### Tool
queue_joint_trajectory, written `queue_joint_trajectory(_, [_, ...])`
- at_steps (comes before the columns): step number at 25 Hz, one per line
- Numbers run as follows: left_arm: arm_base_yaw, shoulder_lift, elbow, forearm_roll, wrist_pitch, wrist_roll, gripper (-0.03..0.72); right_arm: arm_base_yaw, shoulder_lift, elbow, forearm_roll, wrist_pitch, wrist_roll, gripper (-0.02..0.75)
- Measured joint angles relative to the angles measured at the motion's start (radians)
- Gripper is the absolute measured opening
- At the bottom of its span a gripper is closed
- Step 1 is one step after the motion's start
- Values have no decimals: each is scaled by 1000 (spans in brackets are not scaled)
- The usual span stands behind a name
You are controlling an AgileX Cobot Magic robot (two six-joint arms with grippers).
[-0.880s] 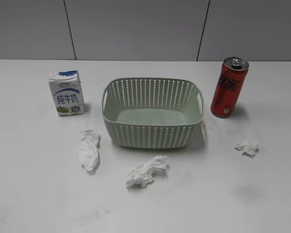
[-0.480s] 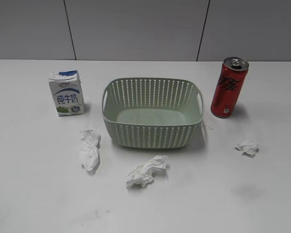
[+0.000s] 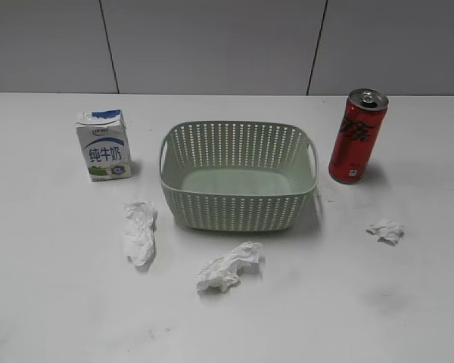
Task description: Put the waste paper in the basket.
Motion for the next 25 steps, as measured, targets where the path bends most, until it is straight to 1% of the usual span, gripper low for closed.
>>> queue_joint_trajectory(6, [0, 0, 0, 0, 0, 0, 231, 0, 0, 0, 0, 0, 0, 595])
queue_joint_trajectory(20, [0, 0, 0, -2, 0, 0, 238, 0, 0, 0, 0, 0, 0, 595])
queue_joint_trajectory(23, [0, 0, 0, -2, 0, 0, 251, 0, 0, 0, 0, 0, 0, 595])
queue_joint_trajectory(25, [0, 0, 0, -4, 0, 0, 282, 0, 0, 0, 0, 0, 0, 592])
